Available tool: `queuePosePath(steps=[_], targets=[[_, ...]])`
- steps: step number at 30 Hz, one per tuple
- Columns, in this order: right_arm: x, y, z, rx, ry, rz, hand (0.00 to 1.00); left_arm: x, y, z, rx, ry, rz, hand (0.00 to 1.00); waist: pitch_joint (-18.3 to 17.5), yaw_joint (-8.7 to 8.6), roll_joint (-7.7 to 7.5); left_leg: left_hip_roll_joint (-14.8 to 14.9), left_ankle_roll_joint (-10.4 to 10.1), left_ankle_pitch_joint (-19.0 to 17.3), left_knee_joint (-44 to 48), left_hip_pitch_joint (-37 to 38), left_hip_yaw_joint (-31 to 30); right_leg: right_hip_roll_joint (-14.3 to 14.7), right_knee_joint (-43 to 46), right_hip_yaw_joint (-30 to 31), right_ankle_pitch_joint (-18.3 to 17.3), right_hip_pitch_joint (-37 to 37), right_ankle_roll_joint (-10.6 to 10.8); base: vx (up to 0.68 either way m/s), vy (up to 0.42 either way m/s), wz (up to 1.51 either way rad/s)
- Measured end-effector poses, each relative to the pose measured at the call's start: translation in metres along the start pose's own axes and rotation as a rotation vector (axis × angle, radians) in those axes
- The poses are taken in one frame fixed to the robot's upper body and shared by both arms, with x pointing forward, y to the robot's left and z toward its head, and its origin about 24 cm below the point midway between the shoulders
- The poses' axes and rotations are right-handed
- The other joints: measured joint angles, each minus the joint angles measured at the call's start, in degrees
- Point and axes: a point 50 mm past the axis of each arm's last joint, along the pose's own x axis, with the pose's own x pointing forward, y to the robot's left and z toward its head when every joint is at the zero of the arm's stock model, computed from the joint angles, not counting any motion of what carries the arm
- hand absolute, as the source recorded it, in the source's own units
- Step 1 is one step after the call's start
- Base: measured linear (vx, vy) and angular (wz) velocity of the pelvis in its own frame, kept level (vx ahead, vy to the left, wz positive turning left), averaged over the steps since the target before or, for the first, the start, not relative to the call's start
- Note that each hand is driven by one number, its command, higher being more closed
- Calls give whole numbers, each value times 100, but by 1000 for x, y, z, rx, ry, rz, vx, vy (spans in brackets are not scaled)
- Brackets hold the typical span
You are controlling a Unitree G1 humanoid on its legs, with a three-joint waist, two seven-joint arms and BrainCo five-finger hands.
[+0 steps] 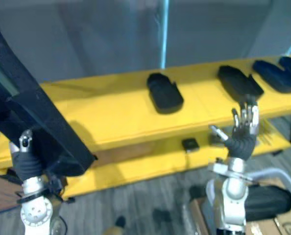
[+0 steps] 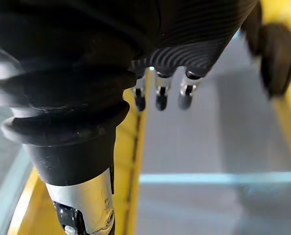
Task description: Walk over and take plastic housings, then place them on the shelf
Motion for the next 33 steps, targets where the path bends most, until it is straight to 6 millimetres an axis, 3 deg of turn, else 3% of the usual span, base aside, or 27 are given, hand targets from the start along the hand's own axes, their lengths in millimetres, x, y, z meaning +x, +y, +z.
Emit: queuePosePath(steps=[4, 11, 19, 22, 25, 28, 33], targets=[[-2, 4, -5, 10, 32, 24, 0, 0, -7, -5, -9, 20, -18, 100, 19, 50, -43, -81, 57, 213, -314, 88, 66, -16, -137, -245, -3, 165, -5, 29, -26, 38], [-9, 4, -9, 30, 55, -8, 0, -5, -3, -31, 193, 162, -43, 100, 2, -29, -152, -268, 278, 410, -692, 214, 228, -229, -198, -356, -2, 242, 13, -22, 34, 10], [-13, 12, -16, 42, 118, 21, 0, -5, 19, -45, 358, 304, -85, 100, -5, -158, -134, -352, 310, 432, -729, 267, 361, -340, -267, -379, 45, 323, 94, -10, 13, 2], [-15, 8, -23, 24, 160, 18, 0, -1, 21, -65, 405, 406, -108, 100, -28, -201, -90, -323, 335, 450, -731, 263, 617, -366, -265, -371, 48, 306, 100, -1, 2, -2], [-14, 4, -27, -6, 195, 32, 0, 12, 23, -85, 474, 492, -135, 100, -58, -239, -30, -316, 334, 485, -730, 141, 791, -400, -166, -216, 50, 55, 104, -6, 14, -18], [-13, 1, -26, -33, 205, 52, 0, 38, 25, -103, 490, 586, -135, 100, -55, -463, -11, -315, 311, 555, -725, 85, 983, -437, -46, -16, 55, -170, 113, -3, 13, -24], [-14, -6, -26, -52, 218, 65, 0, 81, 25, -116, 432, 653, -58, 100, 13, -679, 79, -245, 300, 563, -732, 76, 1277, -417, 157, 308, 47, -480, 101, -52, -2, -31]])
